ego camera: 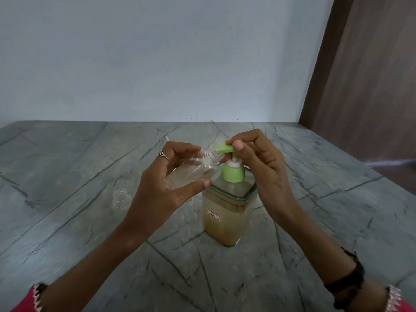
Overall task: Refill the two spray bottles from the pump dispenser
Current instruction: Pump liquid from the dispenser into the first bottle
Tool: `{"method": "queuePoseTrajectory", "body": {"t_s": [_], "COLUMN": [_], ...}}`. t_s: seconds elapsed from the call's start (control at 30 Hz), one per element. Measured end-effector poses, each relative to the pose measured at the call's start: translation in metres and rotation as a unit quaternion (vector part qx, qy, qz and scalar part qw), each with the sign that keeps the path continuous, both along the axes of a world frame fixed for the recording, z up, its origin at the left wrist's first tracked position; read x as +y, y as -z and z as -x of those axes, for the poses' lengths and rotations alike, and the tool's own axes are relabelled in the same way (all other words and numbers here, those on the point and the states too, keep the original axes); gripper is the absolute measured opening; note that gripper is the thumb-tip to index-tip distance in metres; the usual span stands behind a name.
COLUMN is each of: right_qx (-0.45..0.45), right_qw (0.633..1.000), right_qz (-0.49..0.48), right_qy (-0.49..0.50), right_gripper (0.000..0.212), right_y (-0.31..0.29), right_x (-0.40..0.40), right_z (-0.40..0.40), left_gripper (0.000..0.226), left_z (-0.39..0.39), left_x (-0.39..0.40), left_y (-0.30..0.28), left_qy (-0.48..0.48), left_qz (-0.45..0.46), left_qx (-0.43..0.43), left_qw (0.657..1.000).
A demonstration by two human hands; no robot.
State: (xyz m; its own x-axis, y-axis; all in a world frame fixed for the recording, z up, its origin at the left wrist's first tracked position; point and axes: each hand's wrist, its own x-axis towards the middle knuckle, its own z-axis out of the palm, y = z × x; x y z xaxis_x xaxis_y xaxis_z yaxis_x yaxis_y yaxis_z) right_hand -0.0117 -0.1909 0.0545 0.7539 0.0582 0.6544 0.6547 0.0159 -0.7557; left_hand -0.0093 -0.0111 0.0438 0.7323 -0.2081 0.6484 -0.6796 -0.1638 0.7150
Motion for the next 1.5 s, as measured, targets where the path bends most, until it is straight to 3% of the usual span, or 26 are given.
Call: {"method": "queuePoseTrajectory", "body": {"t_s": [0.17, 0.37, 0.63, 0.8, 1.5], "right_qx": [-0.041, -0.074, -0.082, -0.09, -0.12], "right_qw": [0.998, 0.997, 0.995, 0.994, 0.992], "right_qz": [0.038, -0.029, -0.052, -0.031, -0.011], "right_qy": [0.035, 0.009, 0.032, 0.049, 0.031], "right_gripper": [0.019, 0.015, 0.008, 0.018, 0.022], "right_y": [0.014, 0.013, 0.015, 0.01, 0.022], "right_x": [-0.001, 0.007, 0.01, 0.011, 0.004], "right_z": [-0.003, -0.008, -0.013, -0.016, -0.019], "left_gripper": [0.046, 0.047, 0.047, 0.046, 0.047], "left_z": [0.0, 0.001, 0.0, 0.0, 0.002], "left_x": [0.0, 0.0, 0.0, -0.001, -0.001], "left_y": [-0.001, -0.001, 0.0, 0.0, 0.0], "left_qy": [0.005, 0.004, 0.0, -0.018, -0.005], "left_qz": [0.006, 0.004, 0.003, -0.011, 0.011], "left_qx": [0.003, 0.002, 0.003, -0.007, 0.01], "left_qw": [1.0, 1.0, 1.0, 1.0, 1.0]}}
